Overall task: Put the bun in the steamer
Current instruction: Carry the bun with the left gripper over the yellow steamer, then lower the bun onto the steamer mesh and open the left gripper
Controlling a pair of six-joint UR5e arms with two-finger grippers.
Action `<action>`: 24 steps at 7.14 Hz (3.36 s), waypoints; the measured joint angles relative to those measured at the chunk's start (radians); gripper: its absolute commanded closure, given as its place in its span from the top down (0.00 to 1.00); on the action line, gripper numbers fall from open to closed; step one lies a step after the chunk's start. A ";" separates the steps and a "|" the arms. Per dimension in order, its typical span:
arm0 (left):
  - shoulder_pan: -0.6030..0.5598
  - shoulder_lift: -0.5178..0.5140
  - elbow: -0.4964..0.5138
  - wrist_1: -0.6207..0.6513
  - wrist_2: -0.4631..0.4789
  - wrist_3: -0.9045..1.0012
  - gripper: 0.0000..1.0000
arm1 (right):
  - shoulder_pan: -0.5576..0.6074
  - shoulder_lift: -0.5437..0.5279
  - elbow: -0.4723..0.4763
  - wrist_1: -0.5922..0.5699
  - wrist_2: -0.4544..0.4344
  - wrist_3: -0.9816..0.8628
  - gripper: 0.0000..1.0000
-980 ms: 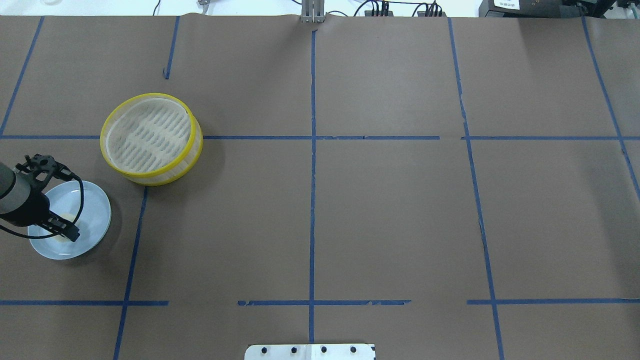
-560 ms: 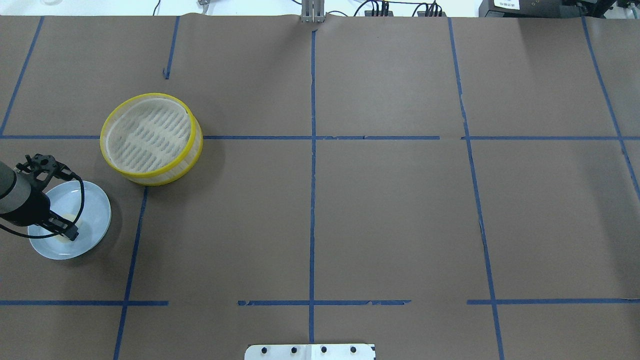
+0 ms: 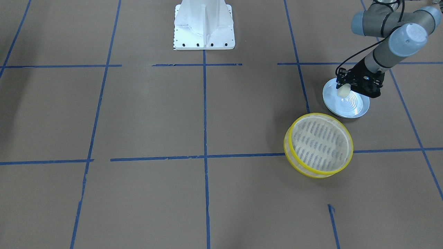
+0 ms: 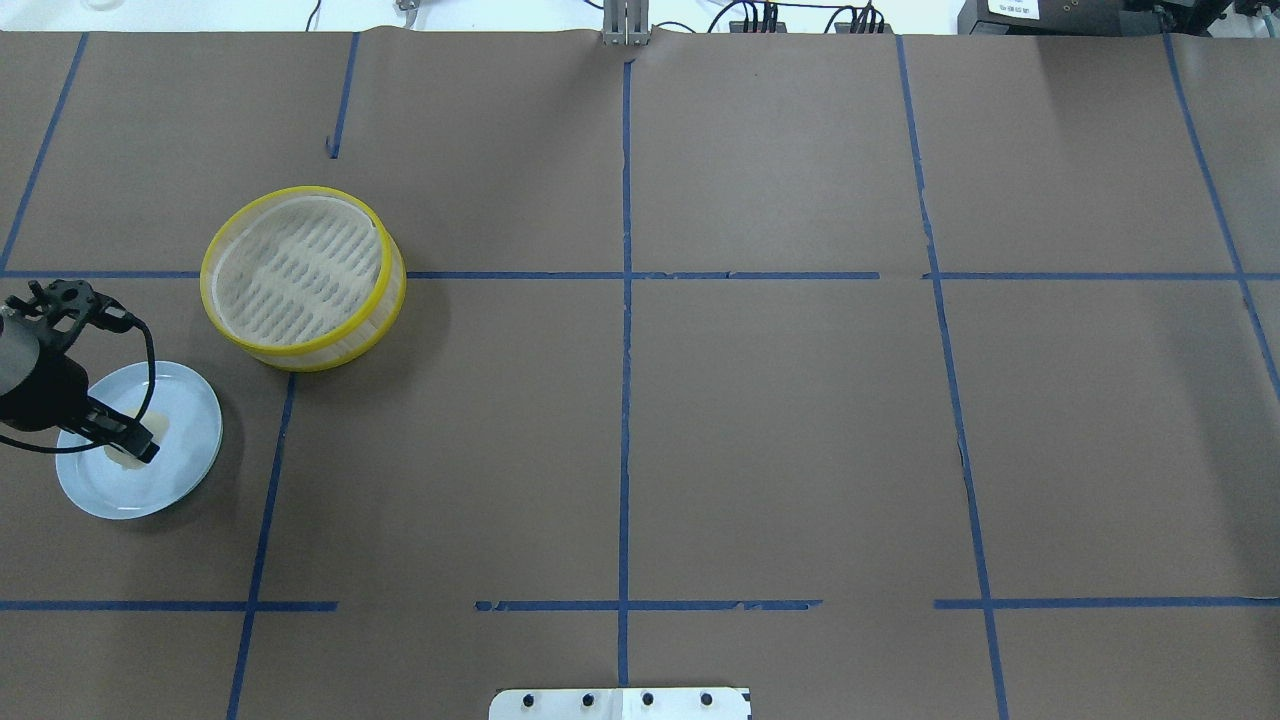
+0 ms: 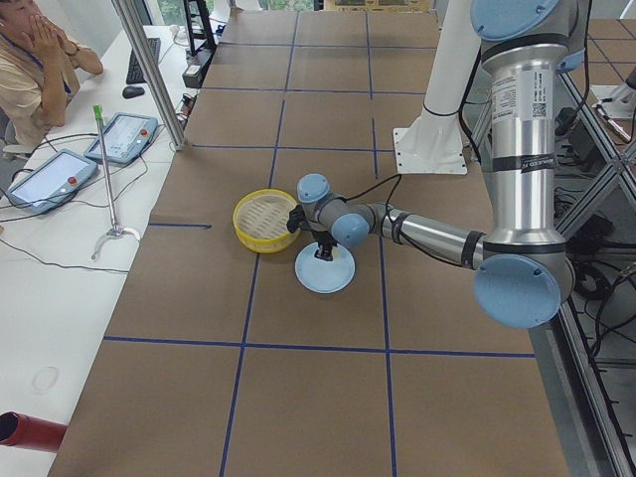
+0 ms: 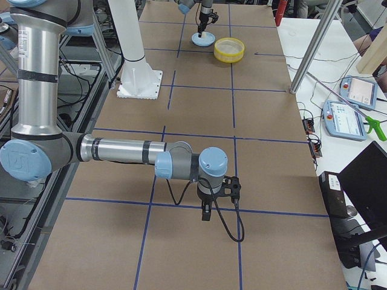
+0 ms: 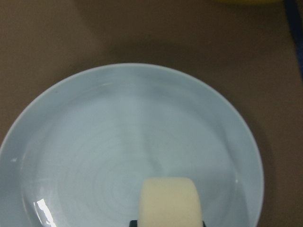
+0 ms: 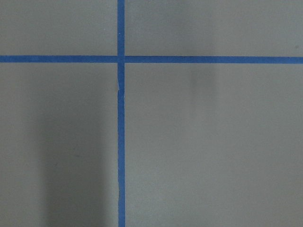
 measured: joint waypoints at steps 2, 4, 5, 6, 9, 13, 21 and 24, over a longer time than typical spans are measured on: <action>-0.077 -0.133 0.005 0.118 -0.043 -0.099 0.42 | 0.000 0.000 0.000 0.000 0.000 0.000 1.00; -0.105 -0.281 0.047 0.199 -0.045 -0.228 0.38 | 0.000 0.001 0.000 0.000 0.000 0.000 1.00; -0.107 -0.362 0.111 0.213 -0.040 -0.281 0.38 | 0.000 0.001 0.000 0.000 0.000 0.000 1.00; -0.104 -0.430 0.182 0.217 -0.026 -0.310 0.38 | 0.000 0.000 0.000 0.000 0.000 0.000 1.00; -0.062 -0.505 0.300 0.212 0.031 -0.330 0.40 | 0.000 0.000 0.000 0.000 0.000 0.000 1.00; -0.012 -0.520 0.341 0.210 0.071 -0.330 0.40 | 0.000 0.000 0.000 0.000 0.000 0.000 1.00; -0.010 -0.527 0.389 0.155 0.106 -0.334 0.43 | 0.000 0.000 0.000 0.000 0.000 0.000 1.00; -0.005 -0.529 0.390 0.154 0.105 -0.336 0.58 | 0.000 0.000 0.000 0.000 0.000 0.000 1.00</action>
